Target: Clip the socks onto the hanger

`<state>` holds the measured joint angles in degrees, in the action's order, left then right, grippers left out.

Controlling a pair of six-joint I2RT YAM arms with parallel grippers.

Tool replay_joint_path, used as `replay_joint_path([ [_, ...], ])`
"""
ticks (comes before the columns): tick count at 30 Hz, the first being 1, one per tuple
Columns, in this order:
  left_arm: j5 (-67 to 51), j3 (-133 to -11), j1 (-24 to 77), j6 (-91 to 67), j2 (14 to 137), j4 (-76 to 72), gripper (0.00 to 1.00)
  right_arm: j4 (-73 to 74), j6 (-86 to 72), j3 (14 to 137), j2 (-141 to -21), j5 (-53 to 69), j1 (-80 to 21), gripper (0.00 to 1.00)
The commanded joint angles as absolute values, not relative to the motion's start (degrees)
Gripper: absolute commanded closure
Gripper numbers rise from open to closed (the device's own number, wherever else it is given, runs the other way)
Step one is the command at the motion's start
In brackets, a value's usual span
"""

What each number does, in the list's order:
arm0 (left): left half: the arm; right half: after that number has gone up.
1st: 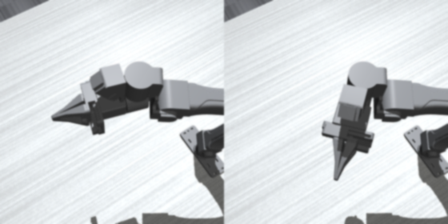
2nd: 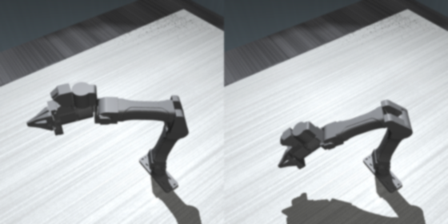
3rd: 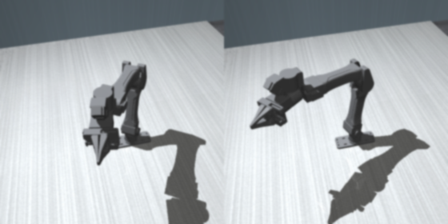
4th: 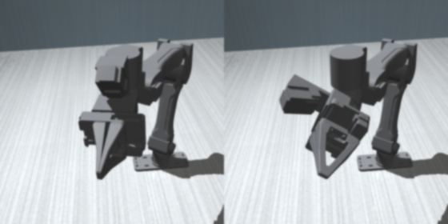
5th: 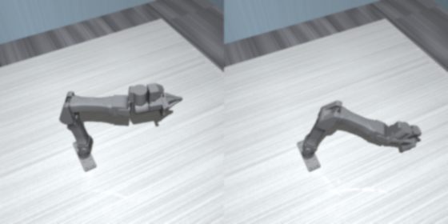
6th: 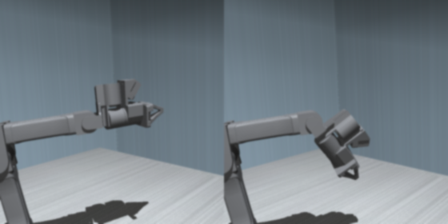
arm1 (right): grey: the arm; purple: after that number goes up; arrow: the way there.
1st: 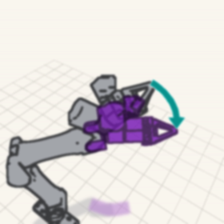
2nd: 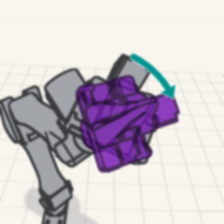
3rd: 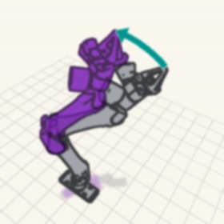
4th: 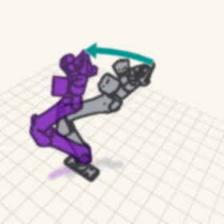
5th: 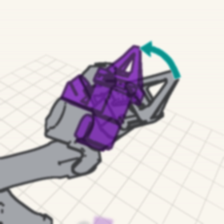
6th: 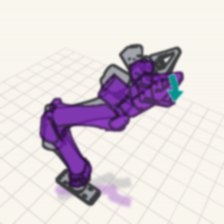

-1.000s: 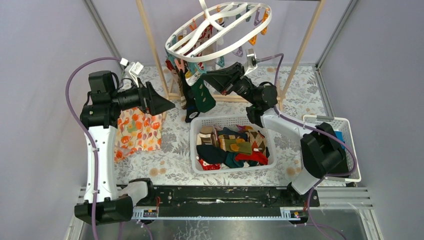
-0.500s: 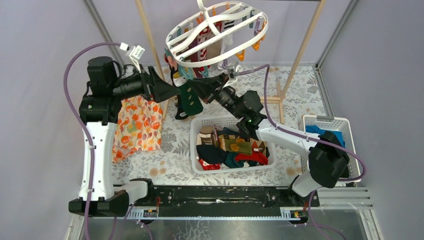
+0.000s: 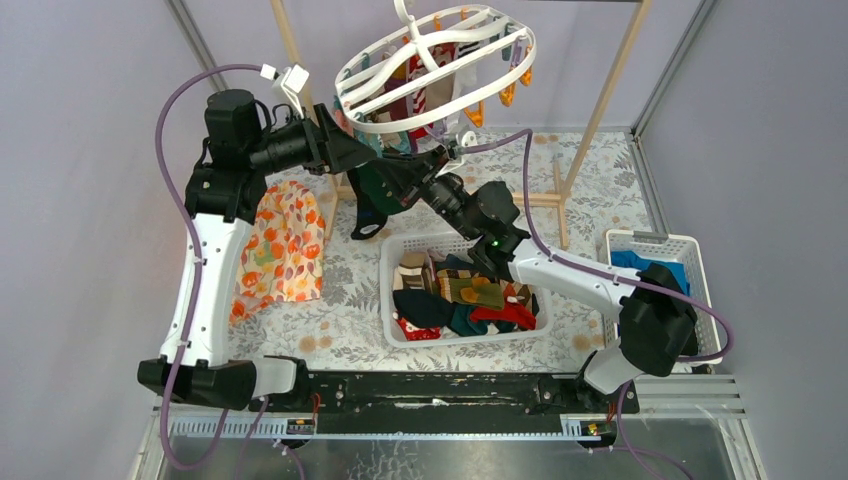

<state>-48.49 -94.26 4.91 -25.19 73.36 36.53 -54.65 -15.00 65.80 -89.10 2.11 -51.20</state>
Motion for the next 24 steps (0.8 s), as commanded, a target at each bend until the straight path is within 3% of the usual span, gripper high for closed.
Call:
replay_joint_path([
  [1, -46.5, -97.2, 5.7, -28.9, 75.1, 29.4, 0.34, -55.9, -12.7, 69.2, -89.2, 0.3, -52.5, 1.0],
  [13, -47.9, -94.7, 6.1, -31.0, 74.6, 24.5, 0.31, -52.9, -10.7, 71.0, -90.5, -1.4, -53.7, 1.0],
  [24, -39.4, -94.0, 7.1, -29.3, 75.1, 24.9, 0.56, -50.3, -7.0, 73.5, -91.9, -5.4, -56.4, 1.0],
])
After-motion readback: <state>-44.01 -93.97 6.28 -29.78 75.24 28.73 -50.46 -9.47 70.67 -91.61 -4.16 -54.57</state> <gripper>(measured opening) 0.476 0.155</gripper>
